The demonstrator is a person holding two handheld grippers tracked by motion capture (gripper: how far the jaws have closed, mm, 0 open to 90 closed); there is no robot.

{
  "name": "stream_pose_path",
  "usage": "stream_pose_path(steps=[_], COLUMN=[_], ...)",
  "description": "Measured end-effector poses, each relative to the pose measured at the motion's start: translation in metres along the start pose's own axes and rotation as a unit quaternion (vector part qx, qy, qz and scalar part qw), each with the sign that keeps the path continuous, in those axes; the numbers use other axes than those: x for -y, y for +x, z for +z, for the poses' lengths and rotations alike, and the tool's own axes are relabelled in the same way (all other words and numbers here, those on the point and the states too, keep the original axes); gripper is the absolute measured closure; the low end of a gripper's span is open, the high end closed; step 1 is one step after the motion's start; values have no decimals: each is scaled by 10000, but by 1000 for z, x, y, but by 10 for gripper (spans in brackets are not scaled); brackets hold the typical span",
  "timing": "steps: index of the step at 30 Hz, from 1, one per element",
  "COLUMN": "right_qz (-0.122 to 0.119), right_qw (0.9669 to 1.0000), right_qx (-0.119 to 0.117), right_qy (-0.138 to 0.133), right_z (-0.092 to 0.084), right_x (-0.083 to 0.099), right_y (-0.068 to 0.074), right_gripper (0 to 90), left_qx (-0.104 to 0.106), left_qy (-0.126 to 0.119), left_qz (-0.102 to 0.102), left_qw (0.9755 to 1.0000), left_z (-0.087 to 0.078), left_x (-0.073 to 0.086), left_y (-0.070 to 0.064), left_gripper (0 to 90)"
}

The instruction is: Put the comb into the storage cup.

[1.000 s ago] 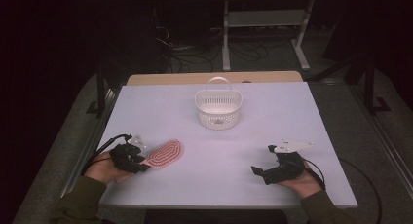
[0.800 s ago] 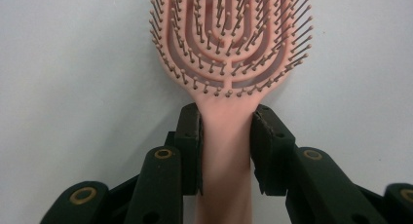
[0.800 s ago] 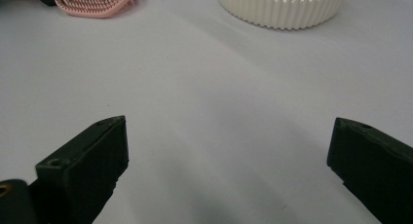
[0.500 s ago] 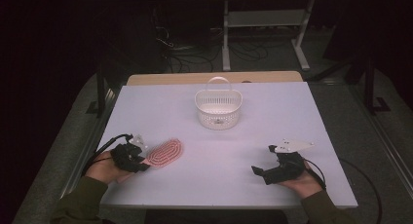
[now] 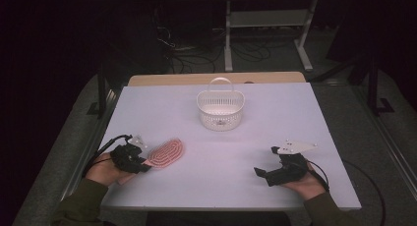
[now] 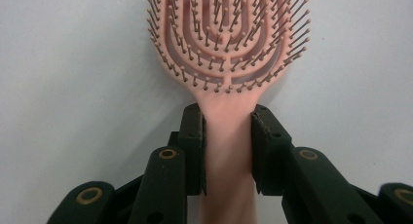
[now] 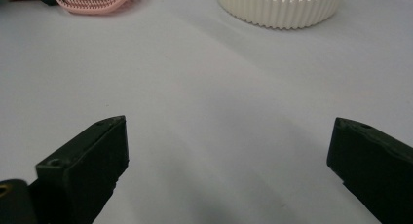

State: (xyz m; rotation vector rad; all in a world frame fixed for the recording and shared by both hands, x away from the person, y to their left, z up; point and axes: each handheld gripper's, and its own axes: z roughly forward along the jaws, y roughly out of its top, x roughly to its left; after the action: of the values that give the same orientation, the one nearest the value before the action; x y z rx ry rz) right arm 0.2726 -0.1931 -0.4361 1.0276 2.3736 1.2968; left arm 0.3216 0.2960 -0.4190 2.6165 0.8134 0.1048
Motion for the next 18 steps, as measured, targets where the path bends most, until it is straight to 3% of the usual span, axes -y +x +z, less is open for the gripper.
stream_pose_path(steps=[18], right_qz=[10], right_qw=[10000], right_qx=[8], right_qy=[-4], right_z=[0], right_x=[0], right_y=[0], right_gripper=[13], left_qx=[209], left_qy=[-608], left_qz=[-46], left_qw=[9979], left_z=[-7], left_x=[-9], left_y=[-8], left_gripper=[704])
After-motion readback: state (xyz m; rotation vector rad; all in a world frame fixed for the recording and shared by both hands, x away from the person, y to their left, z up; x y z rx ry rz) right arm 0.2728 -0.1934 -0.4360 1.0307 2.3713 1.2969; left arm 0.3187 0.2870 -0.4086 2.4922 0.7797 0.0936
